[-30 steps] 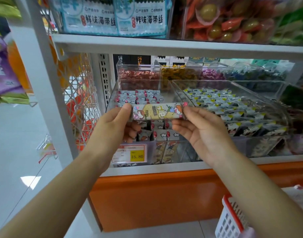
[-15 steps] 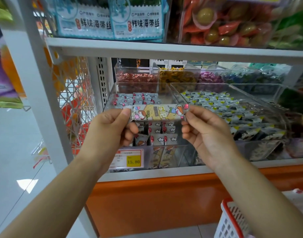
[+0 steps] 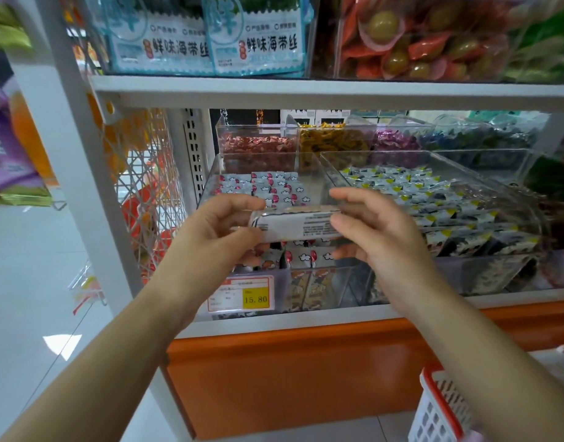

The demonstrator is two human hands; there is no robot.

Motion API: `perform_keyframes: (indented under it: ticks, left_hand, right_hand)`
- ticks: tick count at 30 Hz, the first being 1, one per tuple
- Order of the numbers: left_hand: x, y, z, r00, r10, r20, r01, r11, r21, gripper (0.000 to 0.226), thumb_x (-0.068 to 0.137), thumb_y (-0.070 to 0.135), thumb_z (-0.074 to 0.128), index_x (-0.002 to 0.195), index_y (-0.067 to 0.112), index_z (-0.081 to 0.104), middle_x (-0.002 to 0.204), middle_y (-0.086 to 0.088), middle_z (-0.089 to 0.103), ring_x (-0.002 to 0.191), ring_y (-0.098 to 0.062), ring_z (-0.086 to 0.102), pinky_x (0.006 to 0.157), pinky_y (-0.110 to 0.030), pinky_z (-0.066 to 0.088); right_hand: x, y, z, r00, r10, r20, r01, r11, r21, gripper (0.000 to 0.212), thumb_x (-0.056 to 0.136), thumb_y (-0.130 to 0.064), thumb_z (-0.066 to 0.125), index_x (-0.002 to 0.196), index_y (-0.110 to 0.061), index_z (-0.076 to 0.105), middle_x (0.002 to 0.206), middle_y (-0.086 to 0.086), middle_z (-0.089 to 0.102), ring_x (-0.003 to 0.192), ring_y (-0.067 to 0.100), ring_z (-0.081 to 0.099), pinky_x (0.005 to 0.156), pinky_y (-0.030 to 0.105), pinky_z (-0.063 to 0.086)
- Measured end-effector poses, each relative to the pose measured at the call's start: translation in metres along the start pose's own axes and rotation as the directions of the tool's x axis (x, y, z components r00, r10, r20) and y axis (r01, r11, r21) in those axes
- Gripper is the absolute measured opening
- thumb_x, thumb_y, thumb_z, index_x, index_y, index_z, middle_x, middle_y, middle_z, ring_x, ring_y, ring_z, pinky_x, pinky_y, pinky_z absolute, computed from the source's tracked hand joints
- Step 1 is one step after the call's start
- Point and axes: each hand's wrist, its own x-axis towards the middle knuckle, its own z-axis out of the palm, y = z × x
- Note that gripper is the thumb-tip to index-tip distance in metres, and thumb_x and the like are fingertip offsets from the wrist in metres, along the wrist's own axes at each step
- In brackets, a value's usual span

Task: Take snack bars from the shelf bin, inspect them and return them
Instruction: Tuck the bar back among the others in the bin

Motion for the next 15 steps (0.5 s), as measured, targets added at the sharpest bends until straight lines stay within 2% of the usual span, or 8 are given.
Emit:
perform_keyframes:
  ticks: [3, 7, 12, 15]
  left_hand:
    - [-0.0026, 0.0014, -0.0015, 0.999, 0.039, 0.003, -0.039, 0.995, 0.092, 0.023, 0.084, 0.025, 0.062, 0.106, 0.030, 0.065, 0.092, 0.003, 0.072, 0.078, -0.018, 0.069, 0.070, -0.028, 0.059]
    - [-0.0044, 0.0065, -0.0016, 0.997, 0.080, 0.006, -0.080, 0.981, 0.174, 0.035, 0.071, 0.040, 0.061, 0.105, 0.030, 0.067, 0.090, 0.001, 0.072, 0.077, -0.020, 0.068, 0.070, -0.034, 0.059]
    - [-0.0062, 0.0097, 0.0007, 0.990, 0.135, 0.034, -0.139, 0.966, 0.219, 0.028, 0.069, 0.039, 0.063, 0.096, 0.030, 0.067, 0.081, 0.007, 0.071, 0.066, -0.014, 0.067, 0.067, -0.030, 0.058]
    - [-0.0051, 0.0056, 0.0027, 0.987, 0.155, 0.050, -0.162, 0.927, 0.337, 0.010, 0.080, 0.031, 0.066, 0.090, 0.032, 0.068, 0.081, 0.006, 0.068, 0.073, -0.017, 0.065, 0.067, -0.034, 0.056]
  right_hand:
    - [-0.0019, -0.0011, -0.0010, 0.996, -0.063, 0.066, 0.069, 0.993, -0.092, 0.020, 0.087, -0.013, 0.062, 0.101, -0.026, 0.069, 0.097, 0.003, 0.067, 0.082, 0.010, 0.066, 0.062, 0.024, 0.056]
    - [-0.0002, -0.0028, -0.0023, 0.997, -0.020, 0.078, 0.020, 1.000, 0.006, 0.014, 0.083, -0.011, 0.066, 0.089, -0.021, 0.073, 0.087, 0.007, 0.068, 0.075, 0.014, 0.066, 0.057, 0.027, 0.055]
    - [0.0017, -0.0033, -0.0056, 0.997, -0.017, 0.074, 0.020, 0.999, -0.032, 0.012, 0.084, -0.013, 0.065, 0.076, -0.019, 0.071, 0.089, 0.022, 0.062, 0.077, 0.031, 0.063, 0.050, 0.026, 0.053]
    - [0.0008, -0.0013, -0.0035, 0.998, -0.054, 0.035, 0.057, 0.994, -0.092, 0.016, 0.085, -0.013, 0.063, 0.070, -0.011, 0.065, 0.079, 0.024, 0.055, 0.070, 0.032, 0.059, 0.049, 0.029, 0.055]
